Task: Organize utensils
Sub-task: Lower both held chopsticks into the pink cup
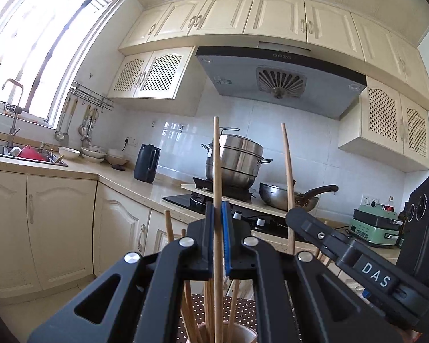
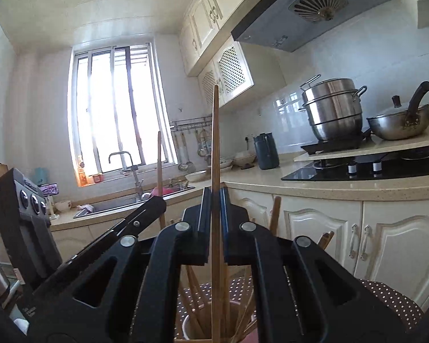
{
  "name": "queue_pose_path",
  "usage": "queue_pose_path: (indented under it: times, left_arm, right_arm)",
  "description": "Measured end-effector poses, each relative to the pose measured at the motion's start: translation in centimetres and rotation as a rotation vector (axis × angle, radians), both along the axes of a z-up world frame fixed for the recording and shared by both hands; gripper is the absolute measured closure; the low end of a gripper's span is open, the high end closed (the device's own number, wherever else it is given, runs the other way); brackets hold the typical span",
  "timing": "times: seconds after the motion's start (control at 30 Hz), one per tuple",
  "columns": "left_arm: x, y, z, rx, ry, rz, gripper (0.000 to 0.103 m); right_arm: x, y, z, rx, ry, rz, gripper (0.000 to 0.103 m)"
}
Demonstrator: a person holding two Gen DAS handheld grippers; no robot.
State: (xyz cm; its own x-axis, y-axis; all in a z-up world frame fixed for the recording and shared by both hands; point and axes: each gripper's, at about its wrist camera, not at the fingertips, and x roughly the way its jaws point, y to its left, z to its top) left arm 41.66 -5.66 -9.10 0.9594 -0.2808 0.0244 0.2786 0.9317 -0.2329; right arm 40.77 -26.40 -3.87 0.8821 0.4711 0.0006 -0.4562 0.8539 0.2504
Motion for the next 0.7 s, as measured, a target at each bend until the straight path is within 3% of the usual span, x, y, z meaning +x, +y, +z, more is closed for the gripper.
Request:
queue_pose_path:
  times: [0.23,0.7]
  left_arm:
    - [0.7,-0.6,-0.5,0.004,-0.004,-0.006,0.098]
    - [-0.7,0.0,-1.6,0.024,0.032,-0.013,0.097]
  right_arm:
    - [1.0,1.1,-1.0,-0.013,-0.031,0.010,0.096]
    - [0.3,1.3,-2.4,-0.082,0.002,0.046,0.096]
